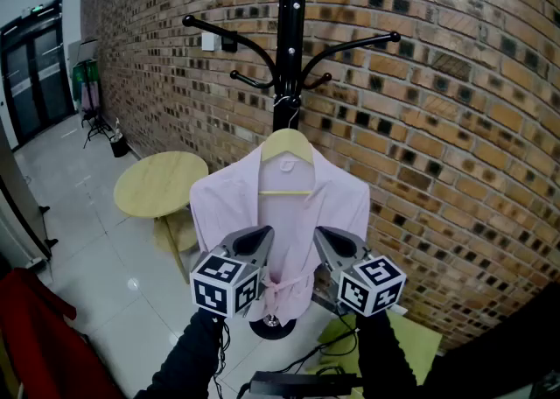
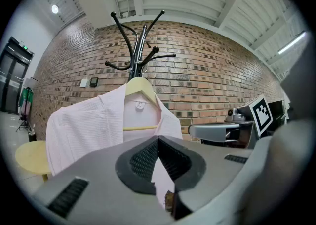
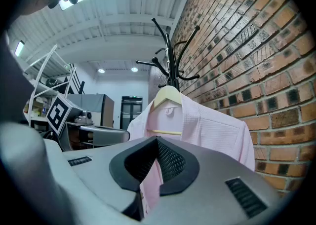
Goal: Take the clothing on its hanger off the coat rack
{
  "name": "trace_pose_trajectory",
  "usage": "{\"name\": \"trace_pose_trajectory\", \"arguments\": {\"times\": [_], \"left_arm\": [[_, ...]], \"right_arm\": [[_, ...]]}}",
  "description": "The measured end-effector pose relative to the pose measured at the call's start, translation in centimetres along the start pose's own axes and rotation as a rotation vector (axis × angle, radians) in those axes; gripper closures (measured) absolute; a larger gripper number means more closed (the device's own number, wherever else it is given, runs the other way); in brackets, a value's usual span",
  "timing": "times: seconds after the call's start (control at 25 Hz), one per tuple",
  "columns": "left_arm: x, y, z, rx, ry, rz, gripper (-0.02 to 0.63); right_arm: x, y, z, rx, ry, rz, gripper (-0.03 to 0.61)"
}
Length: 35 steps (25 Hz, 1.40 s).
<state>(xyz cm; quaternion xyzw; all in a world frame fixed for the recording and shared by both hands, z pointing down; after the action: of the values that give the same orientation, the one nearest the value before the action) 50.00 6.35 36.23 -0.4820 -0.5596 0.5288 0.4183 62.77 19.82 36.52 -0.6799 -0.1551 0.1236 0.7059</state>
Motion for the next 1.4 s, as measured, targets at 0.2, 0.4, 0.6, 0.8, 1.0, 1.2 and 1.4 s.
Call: {"name": "trace_pose_trajectory", "arguments": {"times": [0.2,0.4,0.6,0.8,1.0,1.2,1.4], "left_arm": [[-1.6,1.0,-0.1,-0.019,0.043,-0.067,0.606],[-4.7,4.6,0.5,-0.04,0.163,-0.261,0.606],[-7.1,8.6,0.4,-0.109,0.206,-0.442,0.476],[-8.0,10.2,-1.2,-0.265,0.207,-0.608,0.363],[-8.9,10.4,-3.3,-0.363,0.158,-0.648,0.334],[-9.7,10.2,-5.0,-0.427,0.126,-0.657,0.33],[-10.4,9.6,-6.0,-0.447,0.156,-0.686,0.412]], "right_arm": [[-0.3,0.0,0.0,0.004,0.008,0.001,0.6],[-1.1,-0.2,-0.1,-0.001,0.023,0.003,0.6],[-1.8,-0.6,-0.1,-0.007,0.024,0.003,0.6],[-2.3,-0.4,0.1,-0.008,0.019,0.005,0.6],[-2.5,-0.4,0.2,0.0,0.006,0.004,0.6],[-2.4,-0.8,0.9,-0.007,-0.012,0.002,0.6],[-1.9,-0.9,1.5,-0.002,-0.035,-0.002,0.6]]}}
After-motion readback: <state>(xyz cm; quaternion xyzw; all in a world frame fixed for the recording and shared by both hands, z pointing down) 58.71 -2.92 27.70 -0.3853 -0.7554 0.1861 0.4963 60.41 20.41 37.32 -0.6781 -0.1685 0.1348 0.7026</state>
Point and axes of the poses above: the fingertips, and each gripper's own axes: z backward along the fingers, x to its right, y out of its top, the point moved 8 cm from there along z, backward along the fingers, and after that the axes turned 15 degrees about -y, right-handed, at the moved point
